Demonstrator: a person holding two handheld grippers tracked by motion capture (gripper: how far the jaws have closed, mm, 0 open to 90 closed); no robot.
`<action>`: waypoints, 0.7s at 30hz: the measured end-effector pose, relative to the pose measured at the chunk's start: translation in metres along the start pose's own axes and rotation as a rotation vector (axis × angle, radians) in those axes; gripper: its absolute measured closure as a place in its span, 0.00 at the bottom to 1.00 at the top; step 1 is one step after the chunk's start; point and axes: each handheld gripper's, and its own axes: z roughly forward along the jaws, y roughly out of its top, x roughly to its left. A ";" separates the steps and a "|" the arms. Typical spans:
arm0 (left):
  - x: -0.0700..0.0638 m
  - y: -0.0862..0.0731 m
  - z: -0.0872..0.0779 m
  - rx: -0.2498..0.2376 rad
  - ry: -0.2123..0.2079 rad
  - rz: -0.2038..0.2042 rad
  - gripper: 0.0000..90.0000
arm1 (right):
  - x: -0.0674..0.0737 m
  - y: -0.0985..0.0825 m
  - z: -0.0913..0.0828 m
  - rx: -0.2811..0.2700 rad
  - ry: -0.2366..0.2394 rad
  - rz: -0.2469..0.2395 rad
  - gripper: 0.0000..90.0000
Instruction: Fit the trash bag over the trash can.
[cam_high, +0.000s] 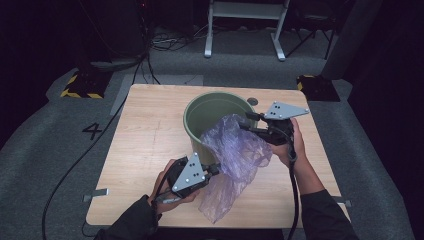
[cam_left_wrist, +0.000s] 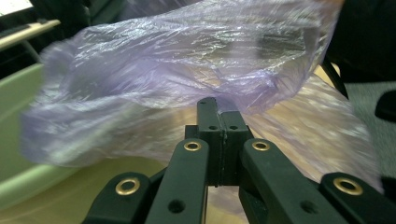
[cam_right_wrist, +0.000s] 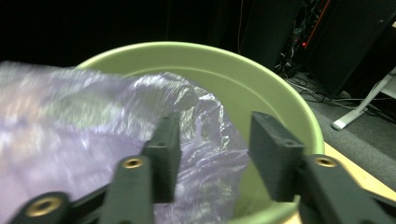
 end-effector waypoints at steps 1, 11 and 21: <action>0.003 0.001 -0.002 -0.003 0.005 -0.007 1.00 | 0.000 -0.001 -0.002 -0.001 -0.009 -0.008 0.55; 0.025 0.003 -0.013 -0.027 0.027 -0.064 1.00 | -0.006 -0.008 -0.032 0.014 -0.073 -0.029 0.37; 0.047 0.001 -0.019 -0.018 0.054 -0.108 1.00 | -0.023 -0.021 -0.063 -0.053 -0.128 0.046 0.35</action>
